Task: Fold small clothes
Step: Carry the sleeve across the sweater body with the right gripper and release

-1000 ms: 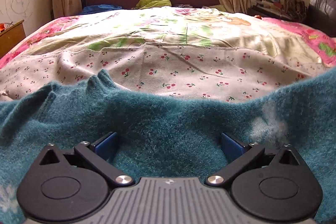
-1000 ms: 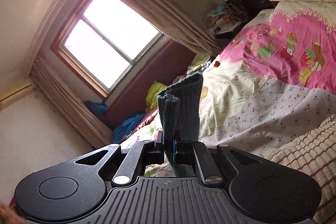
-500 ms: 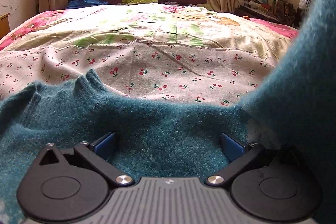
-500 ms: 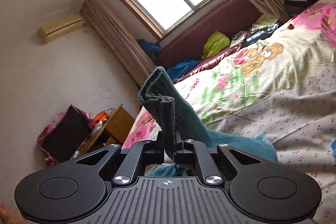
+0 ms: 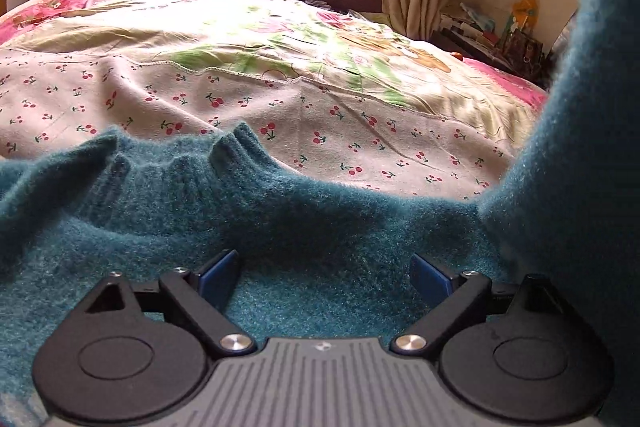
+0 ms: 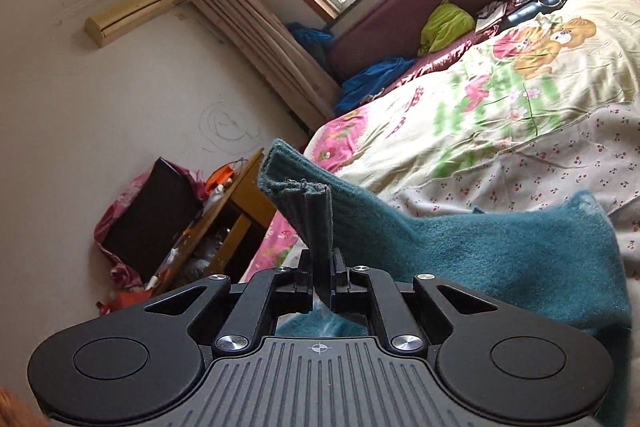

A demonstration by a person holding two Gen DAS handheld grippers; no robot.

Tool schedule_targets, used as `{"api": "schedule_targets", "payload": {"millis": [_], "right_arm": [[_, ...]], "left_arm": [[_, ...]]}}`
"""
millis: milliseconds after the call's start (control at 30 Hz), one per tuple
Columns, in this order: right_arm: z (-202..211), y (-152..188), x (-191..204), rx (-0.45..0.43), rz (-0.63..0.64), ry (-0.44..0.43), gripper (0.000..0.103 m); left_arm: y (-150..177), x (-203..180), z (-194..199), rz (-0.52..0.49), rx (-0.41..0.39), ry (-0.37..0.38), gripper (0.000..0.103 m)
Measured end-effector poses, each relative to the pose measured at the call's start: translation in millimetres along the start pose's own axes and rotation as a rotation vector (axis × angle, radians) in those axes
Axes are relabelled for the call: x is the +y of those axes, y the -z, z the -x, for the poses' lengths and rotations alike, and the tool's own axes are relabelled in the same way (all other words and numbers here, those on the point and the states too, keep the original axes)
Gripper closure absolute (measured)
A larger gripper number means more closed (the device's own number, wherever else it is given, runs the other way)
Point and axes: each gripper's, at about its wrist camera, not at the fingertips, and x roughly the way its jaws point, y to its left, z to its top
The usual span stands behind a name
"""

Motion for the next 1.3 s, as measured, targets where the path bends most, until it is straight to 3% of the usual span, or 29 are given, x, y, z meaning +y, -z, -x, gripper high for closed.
{"api": "schedule_targets", "payload": {"millis": [200, 400, 533, 833, 933, 1067, 1167, 1300], "right_arm": [[-40.4, 10.4, -1.6, 0.052, -0.031, 0.003, 0.095], [-86.7, 47.5, -1.9, 0.144, -0.002, 0.048, 0.095], [-119.8, 72.2, -8.8, 0.182, -0.022, 0.087, 0.095], [-168.7, 101.6, -10.0, 0.153, 0.012, 0.143, 0.094], [-188.6, 110.4, -18.0, 0.212, 0.001, 0.165, 0.09], [-190.0, 121.3, -30.0, 0.281, -0.006, 0.153, 0.089], [-171.1, 114.6, -27.3, 0.248, 0.001, 0.121, 0.089], [-120.7, 93.0, -26.8, 0.159, 0.061, 0.074, 0.089]], "left_arm": [[17.4, 71.8, 52.4, 0.057, -0.018, -0.076, 0.005], [42.9, 127.2, 98.0, 0.158, -0.064, -0.068, 0.005], [51.3, 139.8, 116.8, 0.2, -0.089, -0.066, 0.007], [73.6, 153.0, 150.5, 0.224, -0.108, -0.078, 0.011], [80.1, 151.7, 156.7, 0.213, -0.108, -0.095, 0.011], [89.1, 140.7, 162.8, 0.136, -0.095, -0.141, 0.011], [95.0, 135.8, 171.7, 0.115, -0.104, -0.162, 0.011], [104.0, 147.6, 196.6, 0.207, -0.116, -0.166, 0.011]]}}
